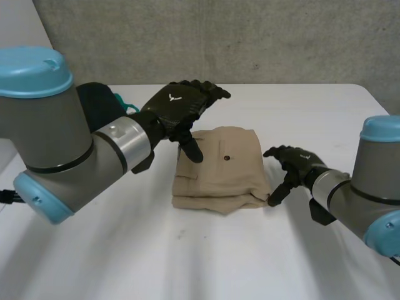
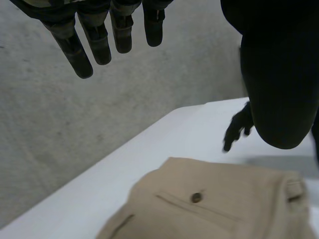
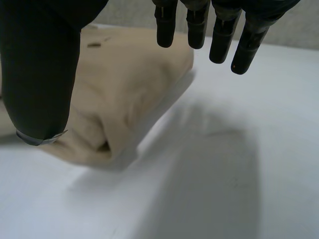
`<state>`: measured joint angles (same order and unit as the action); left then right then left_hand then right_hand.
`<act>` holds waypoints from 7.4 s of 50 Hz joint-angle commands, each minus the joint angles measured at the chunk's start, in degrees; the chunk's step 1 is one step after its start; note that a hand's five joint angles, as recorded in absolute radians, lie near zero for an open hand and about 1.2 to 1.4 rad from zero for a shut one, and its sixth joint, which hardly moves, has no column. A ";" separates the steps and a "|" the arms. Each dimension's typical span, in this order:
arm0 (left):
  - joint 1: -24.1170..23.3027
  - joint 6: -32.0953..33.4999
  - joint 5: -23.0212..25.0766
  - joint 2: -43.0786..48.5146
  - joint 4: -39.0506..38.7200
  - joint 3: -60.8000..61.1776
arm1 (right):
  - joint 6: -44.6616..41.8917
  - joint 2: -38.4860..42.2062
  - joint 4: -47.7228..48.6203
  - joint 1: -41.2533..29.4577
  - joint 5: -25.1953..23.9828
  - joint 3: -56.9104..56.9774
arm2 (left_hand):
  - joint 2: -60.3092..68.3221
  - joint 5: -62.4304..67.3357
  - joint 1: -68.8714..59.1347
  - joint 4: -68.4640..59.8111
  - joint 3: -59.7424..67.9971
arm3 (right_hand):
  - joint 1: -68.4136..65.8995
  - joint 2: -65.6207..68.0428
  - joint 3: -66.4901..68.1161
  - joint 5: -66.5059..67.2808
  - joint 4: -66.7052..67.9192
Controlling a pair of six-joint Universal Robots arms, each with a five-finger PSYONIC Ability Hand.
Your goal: Fold the laundry.
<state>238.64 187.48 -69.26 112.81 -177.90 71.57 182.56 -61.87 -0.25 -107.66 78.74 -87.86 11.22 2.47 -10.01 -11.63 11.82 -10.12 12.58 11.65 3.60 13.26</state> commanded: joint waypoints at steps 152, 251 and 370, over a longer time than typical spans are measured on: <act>38.92 39.54 0.88 36.07 -11.68 -22.17 | -35.60 -4.92 2.18 -5.37 -1.75 0.15 | -1.18 -2.43 -0.03 1.59 -1.78 | 0.12 -2.58 -1.65 -3.60 -3.26; 6.93 31.55 -11.42 4.11 -7.90 -0.39 | -13.53 -0.52 5.35 -12.32 7.05 18.42 | 68.78 67.53 -69.99 -68.37 68.18 | -69.88 67.42 68.35 66.40 66.74; 1.65 -5.37 -20.48 11.73 -6.32 9.47 | -10.11 -11.97 -2.05 -18.81 -1.14 -11.46 | 65.43 64.19 -66.65 -65.03 64.84 | -21.33 18.86 19.80 17.85 18.18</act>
<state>240.40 182.12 -89.76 124.56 -184.32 80.86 170.66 -79.79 -9.82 -123.81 76.93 -100.03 67.08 54.84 -62.72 -67.39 66.89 -22.81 25.93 26.75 16.11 26.93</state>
